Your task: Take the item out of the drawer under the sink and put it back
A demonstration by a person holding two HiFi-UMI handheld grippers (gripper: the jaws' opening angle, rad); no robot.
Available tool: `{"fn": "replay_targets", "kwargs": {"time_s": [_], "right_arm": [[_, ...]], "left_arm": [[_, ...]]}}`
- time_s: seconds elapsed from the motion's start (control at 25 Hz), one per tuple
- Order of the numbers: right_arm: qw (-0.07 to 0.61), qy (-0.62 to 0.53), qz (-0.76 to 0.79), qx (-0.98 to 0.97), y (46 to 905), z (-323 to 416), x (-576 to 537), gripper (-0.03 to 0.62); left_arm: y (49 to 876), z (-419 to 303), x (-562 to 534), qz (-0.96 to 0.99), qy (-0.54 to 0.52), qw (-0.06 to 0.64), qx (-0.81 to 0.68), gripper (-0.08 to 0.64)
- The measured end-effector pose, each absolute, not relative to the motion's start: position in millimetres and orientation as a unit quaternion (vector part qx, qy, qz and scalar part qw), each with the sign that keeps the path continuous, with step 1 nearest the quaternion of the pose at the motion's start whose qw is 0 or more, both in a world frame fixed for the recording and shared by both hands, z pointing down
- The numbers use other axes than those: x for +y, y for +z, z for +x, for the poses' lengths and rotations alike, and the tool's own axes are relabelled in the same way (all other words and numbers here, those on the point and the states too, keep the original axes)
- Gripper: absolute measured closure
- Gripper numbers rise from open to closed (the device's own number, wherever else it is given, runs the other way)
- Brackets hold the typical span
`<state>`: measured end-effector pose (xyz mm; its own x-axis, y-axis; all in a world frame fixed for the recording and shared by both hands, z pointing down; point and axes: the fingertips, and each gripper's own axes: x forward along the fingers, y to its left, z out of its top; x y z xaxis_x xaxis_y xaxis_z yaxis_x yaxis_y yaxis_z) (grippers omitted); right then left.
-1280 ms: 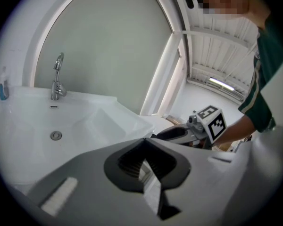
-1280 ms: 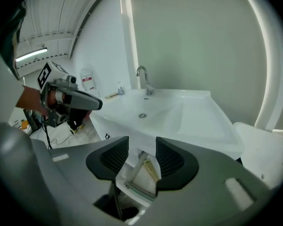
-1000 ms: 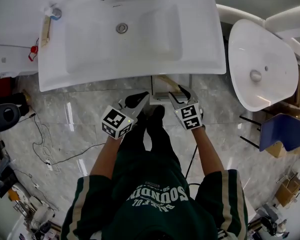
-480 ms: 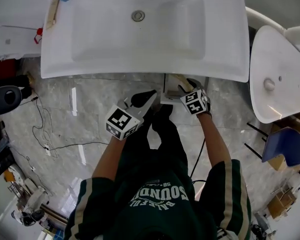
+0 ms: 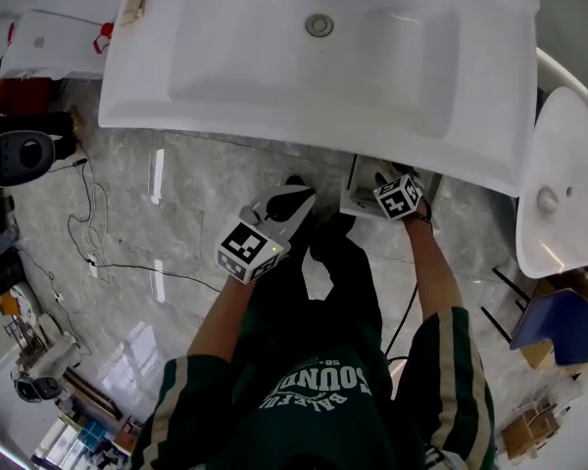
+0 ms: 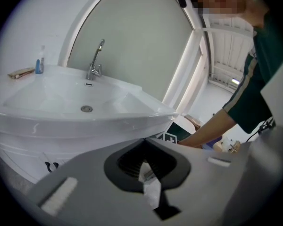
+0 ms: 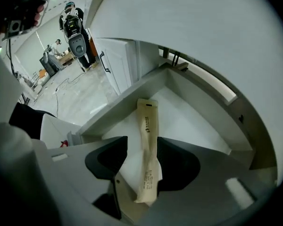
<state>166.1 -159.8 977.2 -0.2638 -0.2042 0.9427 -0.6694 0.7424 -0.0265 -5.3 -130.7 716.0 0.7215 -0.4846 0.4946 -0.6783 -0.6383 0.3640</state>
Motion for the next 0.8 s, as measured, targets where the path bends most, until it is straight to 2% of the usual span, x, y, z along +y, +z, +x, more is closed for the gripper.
{"fn": "replay_targets", "kwargs": {"time_s": [0.2,0.4,0.56,0.64,0.8], "right_arm": [[0.558,0.222,0.283,-0.748,993,171,-165,0.420],[0.621,0.212,0.266,-0.706,1012,195,-153,0.427],[0.627,0.206,0.262,-0.704,1010,196,-153,0.526],[0.626,0.205,0.264,-0.705,1006,195,-155,0.548],[0.623,0.200,0.272,-0.706,992,196,-158,0.551]], "left_arm": [[721,-20,-126,0.876,0.178,0.281,-0.348,0.511],[723,-26,-119,0.871,0.174,0.287,-0.360,0.511],[723,-27,-118,0.870,0.172,0.289,-0.360,0.511],[721,-28,-120,0.871,0.171,0.289,-0.359,0.511],[712,-28,-126,0.876,0.168,0.284,-0.352,0.511]]}}
